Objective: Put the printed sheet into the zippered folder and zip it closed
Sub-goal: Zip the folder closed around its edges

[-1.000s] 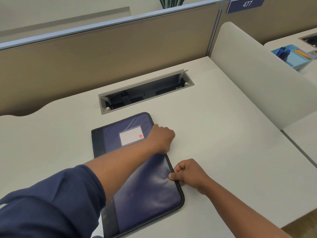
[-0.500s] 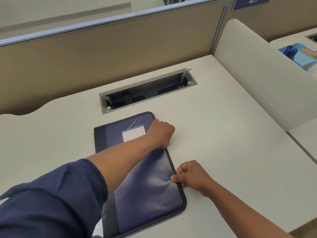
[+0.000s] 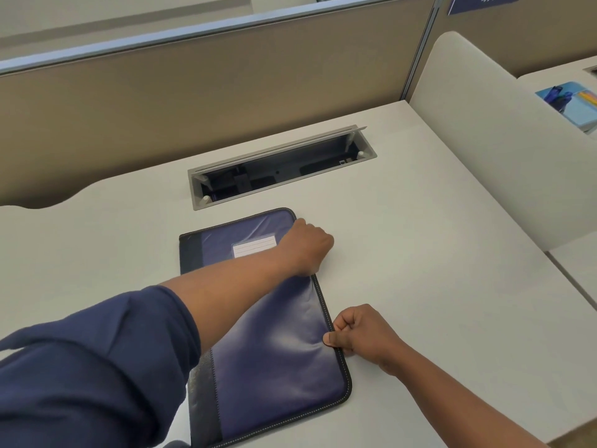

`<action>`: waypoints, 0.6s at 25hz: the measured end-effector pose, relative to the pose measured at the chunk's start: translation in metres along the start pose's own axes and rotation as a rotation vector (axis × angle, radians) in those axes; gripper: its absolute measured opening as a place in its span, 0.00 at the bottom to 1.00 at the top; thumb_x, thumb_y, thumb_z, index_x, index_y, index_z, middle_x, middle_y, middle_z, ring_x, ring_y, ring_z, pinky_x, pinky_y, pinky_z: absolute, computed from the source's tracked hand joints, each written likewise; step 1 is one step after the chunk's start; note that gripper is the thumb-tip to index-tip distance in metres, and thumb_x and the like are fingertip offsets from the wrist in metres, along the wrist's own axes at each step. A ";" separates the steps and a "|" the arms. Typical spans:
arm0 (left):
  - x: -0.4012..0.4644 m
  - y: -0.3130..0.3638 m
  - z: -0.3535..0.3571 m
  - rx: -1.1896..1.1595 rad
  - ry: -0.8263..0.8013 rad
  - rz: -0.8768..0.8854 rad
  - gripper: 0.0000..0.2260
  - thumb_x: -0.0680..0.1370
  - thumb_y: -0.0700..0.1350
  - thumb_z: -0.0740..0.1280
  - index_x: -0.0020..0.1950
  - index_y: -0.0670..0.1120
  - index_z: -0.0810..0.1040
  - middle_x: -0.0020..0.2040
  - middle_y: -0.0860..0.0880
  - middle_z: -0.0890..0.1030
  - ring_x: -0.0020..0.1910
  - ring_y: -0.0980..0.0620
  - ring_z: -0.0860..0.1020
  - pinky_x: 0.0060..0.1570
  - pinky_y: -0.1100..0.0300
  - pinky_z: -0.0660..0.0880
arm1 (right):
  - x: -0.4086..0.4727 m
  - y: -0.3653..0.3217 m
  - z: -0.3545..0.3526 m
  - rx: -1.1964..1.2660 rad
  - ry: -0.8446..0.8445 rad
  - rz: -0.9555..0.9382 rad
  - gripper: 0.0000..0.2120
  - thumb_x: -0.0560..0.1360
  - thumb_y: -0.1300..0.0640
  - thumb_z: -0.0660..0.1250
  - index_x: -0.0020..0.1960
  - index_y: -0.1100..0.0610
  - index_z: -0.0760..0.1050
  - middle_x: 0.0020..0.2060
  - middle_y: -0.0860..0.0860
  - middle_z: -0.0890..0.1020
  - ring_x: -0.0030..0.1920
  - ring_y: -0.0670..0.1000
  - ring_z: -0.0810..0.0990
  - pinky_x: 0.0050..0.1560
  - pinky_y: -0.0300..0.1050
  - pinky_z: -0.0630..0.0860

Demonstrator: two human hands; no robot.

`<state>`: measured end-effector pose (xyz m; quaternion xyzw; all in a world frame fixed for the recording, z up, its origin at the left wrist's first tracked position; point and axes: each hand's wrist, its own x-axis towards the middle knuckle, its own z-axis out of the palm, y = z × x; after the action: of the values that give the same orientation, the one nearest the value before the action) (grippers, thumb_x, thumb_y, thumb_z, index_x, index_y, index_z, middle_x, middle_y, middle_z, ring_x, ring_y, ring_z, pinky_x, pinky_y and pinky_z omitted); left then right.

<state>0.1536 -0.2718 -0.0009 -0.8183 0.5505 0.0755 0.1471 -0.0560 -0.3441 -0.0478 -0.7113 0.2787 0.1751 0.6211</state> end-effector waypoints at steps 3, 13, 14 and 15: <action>0.009 -0.025 -0.006 -0.011 0.045 -0.091 0.07 0.76 0.38 0.66 0.42 0.47 0.70 0.33 0.52 0.69 0.35 0.46 0.72 0.46 0.54 0.62 | 0.000 -0.002 -0.001 -0.013 -0.003 0.006 0.16 0.65 0.59 0.82 0.29 0.52 0.75 0.25 0.49 0.74 0.27 0.47 0.74 0.34 0.41 0.78; 0.023 -0.039 0.002 -0.204 0.021 -0.278 0.10 0.76 0.39 0.65 0.37 0.47 0.68 0.35 0.50 0.72 0.38 0.46 0.75 0.45 0.52 0.62 | 0.007 -0.016 -0.008 -0.031 -0.076 0.074 0.16 0.65 0.58 0.82 0.30 0.53 0.75 0.24 0.48 0.76 0.26 0.48 0.77 0.33 0.40 0.78; 0.024 -0.041 0.001 -0.240 0.009 -0.271 0.08 0.77 0.40 0.65 0.39 0.47 0.71 0.36 0.50 0.75 0.39 0.46 0.75 0.45 0.52 0.63 | 0.010 -0.023 -0.009 -0.029 -0.060 0.061 0.14 0.65 0.56 0.82 0.32 0.53 0.77 0.25 0.48 0.78 0.27 0.47 0.77 0.33 0.38 0.76; 0.024 -0.042 0.000 -0.274 -0.005 -0.263 0.05 0.77 0.41 0.65 0.42 0.47 0.74 0.39 0.49 0.77 0.41 0.46 0.76 0.45 0.52 0.64 | 0.016 -0.031 -0.009 -0.027 -0.021 0.034 0.12 0.65 0.54 0.83 0.35 0.55 0.79 0.27 0.48 0.80 0.29 0.46 0.78 0.33 0.37 0.75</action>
<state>0.2020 -0.2782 -0.0013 -0.8954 0.4230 0.1318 0.0440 -0.0253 -0.3534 -0.0316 -0.7127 0.2817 0.1969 0.6114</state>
